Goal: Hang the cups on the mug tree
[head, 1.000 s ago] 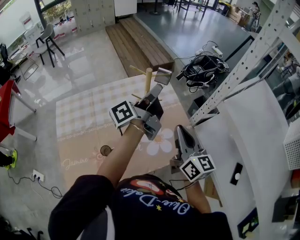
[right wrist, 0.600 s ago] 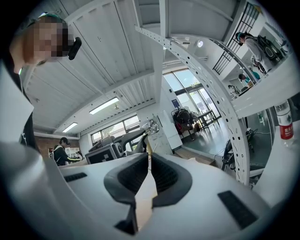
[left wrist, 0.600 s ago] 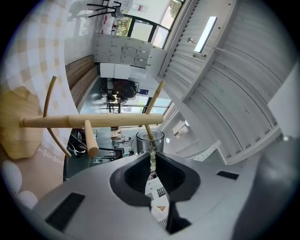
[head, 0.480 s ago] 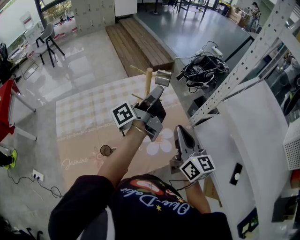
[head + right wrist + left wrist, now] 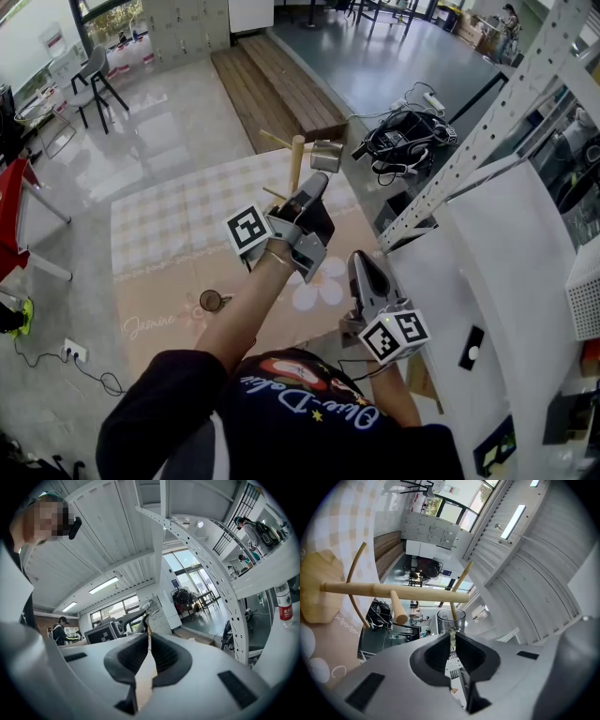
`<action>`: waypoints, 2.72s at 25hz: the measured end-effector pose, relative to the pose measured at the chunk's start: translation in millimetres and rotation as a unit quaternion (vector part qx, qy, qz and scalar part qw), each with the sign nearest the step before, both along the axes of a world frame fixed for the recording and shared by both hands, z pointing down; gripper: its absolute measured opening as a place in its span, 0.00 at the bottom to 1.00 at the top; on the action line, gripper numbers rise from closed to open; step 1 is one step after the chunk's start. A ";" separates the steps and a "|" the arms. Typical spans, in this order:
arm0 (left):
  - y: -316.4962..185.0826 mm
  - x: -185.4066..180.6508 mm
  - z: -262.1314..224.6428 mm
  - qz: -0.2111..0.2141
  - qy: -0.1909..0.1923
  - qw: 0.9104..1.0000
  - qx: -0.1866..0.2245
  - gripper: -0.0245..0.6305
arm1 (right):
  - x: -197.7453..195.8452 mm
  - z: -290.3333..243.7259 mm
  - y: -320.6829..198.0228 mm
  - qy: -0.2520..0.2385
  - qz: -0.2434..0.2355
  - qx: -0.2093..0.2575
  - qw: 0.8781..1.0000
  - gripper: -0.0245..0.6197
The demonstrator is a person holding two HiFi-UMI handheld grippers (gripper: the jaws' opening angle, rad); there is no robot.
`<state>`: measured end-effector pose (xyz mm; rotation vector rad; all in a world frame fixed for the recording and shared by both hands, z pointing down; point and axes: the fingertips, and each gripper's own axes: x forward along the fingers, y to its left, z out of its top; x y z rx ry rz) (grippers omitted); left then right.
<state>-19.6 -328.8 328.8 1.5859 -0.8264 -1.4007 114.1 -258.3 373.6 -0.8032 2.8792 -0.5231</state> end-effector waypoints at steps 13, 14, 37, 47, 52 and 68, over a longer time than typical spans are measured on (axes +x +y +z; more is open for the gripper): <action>-0.9 0.2 2.9 0.005 0.022 1.000 -0.004 0.10 | 0.4 0.8 2.0 0.002 -0.001 -0.001 1.000 0.08; -1.2 0.1 3.4 0.005 0.020 1.000 -0.006 0.10 | 0.0 0.7 2.3 0.002 -0.001 -0.001 1.000 0.08; 2.4 -1.2 -5.6 -0.007 0.012 1.000 0.021 0.13 | 4.4 -0.6 5.8 -0.001 -0.001 0.000 1.000 0.08; 2.9 0.8 -8.9 -0.016 -0.024 0.999 0.018 0.23 | 7.2 -1.7 5.8 -0.002 0.000 0.000 1.000 0.08; 3.4 0.8 -2.9 -0.020 -0.041 0.999 0.005 0.24 | 8.1 -1.3 7.3 -0.001 0.001 0.001 1.000 0.08; 17.2 6.8 11.9 -0.015 -0.070 0.997 -0.013 0.24 | 10.3 1.7 14.2 0.000 0.003 -0.001 1.000 0.08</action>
